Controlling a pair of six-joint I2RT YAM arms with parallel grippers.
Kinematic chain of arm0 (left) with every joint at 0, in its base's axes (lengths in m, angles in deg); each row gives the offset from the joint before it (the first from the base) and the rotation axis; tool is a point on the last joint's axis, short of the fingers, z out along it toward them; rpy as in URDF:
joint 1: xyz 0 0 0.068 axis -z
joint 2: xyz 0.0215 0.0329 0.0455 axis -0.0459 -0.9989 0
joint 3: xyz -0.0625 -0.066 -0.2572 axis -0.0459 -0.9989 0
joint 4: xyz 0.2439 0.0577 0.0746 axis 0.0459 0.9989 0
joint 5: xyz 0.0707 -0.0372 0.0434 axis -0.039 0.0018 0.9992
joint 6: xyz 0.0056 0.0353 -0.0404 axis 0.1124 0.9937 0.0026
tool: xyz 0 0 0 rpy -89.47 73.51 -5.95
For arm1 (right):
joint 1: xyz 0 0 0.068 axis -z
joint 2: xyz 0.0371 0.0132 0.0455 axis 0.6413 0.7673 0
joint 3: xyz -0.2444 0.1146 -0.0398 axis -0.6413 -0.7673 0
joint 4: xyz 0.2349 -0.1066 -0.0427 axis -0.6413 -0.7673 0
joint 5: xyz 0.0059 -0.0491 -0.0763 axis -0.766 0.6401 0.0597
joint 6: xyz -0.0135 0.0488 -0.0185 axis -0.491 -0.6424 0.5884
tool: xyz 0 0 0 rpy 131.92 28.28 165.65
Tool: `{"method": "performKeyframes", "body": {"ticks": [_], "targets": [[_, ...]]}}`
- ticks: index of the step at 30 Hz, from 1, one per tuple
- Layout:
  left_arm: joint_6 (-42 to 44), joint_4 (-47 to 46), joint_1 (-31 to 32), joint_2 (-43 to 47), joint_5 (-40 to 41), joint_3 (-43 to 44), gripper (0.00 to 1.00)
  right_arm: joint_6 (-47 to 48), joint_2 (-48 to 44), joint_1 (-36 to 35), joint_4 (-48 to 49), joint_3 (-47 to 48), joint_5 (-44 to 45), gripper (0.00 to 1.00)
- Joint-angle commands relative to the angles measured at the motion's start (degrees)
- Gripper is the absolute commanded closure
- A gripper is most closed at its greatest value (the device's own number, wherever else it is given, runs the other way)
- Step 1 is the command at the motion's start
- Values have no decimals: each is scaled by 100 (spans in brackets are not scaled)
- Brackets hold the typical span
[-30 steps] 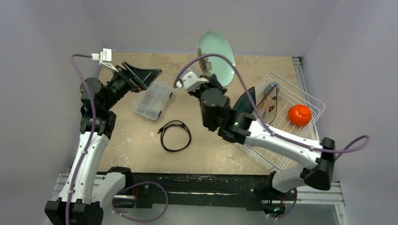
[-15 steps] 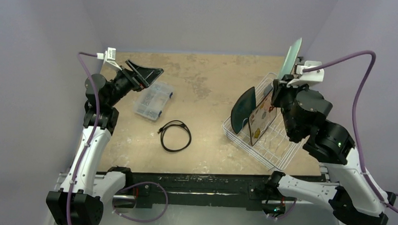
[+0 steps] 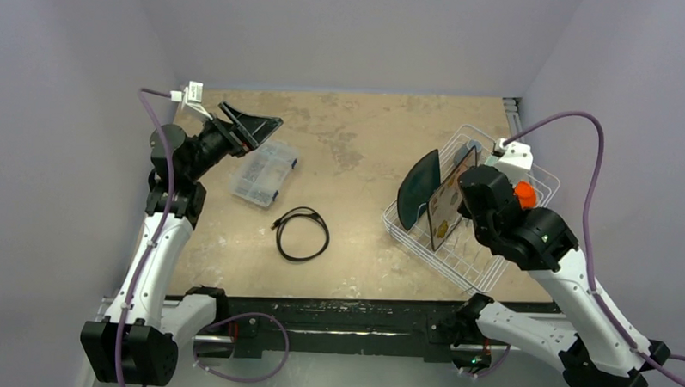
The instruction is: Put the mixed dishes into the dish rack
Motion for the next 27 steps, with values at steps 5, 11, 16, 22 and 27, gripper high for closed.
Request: {"method": "performKeyframes", "body": {"ticks": [5, 11, 16, 22, 27], "targets": [[-49, -271, 24, 13, -115, -9, 5, -879, -502, 518, 382, -781, -410, 100], [-50, -276, 33, -8, -121, -10, 5, -1005, -604, 623, 456, -1083, -522, 100], [-93, -316, 33, -34, -141, -26, 5, -1185, -654, 676, 275, -1194, -489, 100], [-94, -337, 41, -36, -129, -37, 5, -1371, -663, 756, 261, -1454, -531, 100], [-85, -337, 57, -44, -138, -37, 5, -1549, -558, 823, 131, -1557, -506, 100]]}}
